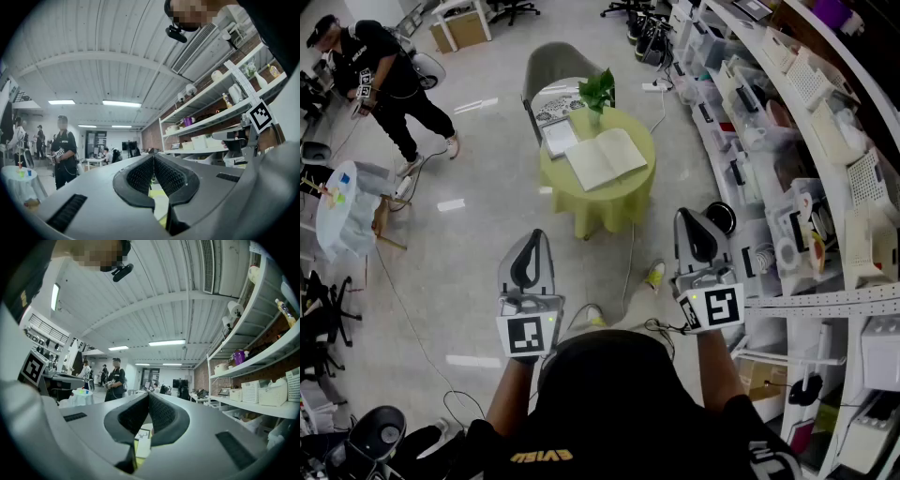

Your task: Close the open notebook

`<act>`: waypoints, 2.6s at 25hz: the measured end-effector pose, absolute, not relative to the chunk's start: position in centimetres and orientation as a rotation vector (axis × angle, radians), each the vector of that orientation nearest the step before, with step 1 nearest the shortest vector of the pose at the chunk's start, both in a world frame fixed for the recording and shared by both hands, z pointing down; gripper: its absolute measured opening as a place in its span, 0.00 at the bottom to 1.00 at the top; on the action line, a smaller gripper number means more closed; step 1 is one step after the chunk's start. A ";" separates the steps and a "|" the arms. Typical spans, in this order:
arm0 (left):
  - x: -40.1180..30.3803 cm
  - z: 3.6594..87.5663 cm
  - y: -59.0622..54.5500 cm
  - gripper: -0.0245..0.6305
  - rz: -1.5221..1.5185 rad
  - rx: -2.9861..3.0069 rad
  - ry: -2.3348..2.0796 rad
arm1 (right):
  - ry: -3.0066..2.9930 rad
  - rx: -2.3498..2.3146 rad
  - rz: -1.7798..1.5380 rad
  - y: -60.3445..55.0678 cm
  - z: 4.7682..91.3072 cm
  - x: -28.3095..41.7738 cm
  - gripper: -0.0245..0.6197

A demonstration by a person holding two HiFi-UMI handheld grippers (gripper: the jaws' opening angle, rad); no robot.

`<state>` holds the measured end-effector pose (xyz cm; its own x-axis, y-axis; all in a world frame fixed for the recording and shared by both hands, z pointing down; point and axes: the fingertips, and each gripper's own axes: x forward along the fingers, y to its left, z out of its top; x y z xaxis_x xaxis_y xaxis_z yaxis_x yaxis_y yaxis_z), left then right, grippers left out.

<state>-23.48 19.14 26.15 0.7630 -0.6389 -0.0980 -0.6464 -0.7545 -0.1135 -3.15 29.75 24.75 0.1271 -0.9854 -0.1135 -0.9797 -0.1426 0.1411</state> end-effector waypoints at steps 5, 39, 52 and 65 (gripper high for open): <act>-22.7 26.5 19.4 0.07 0.073 -2.835 1.017 | -2.018 2.336 -0.275 30.3 25.0 -2.1 0.04; -23.9 28.7 17.6 0.07 -0.059 -2.812 0.977 | -1.966 2.379 -0.224 30.4 25.9 -0.3 0.21; -26.1 29.5 16.2 0.07 -0.053 -2.830 1.029 | -1.972 2.378 -0.237 29.0 24.8 -1.2 0.46; -23.0 28.7 15.1 0.07 -0.034 -2.937 0.972 | -1.899 2.390 -0.085 28.6 26.3 1.2 0.69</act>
<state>-23.05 15.06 28.73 0.8023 -0.5969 0.0060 -0.5959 -0.8014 -0.0525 1.19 28.55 26.25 0.2265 -0.9739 0.0115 -0.9690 -0.2242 0.1034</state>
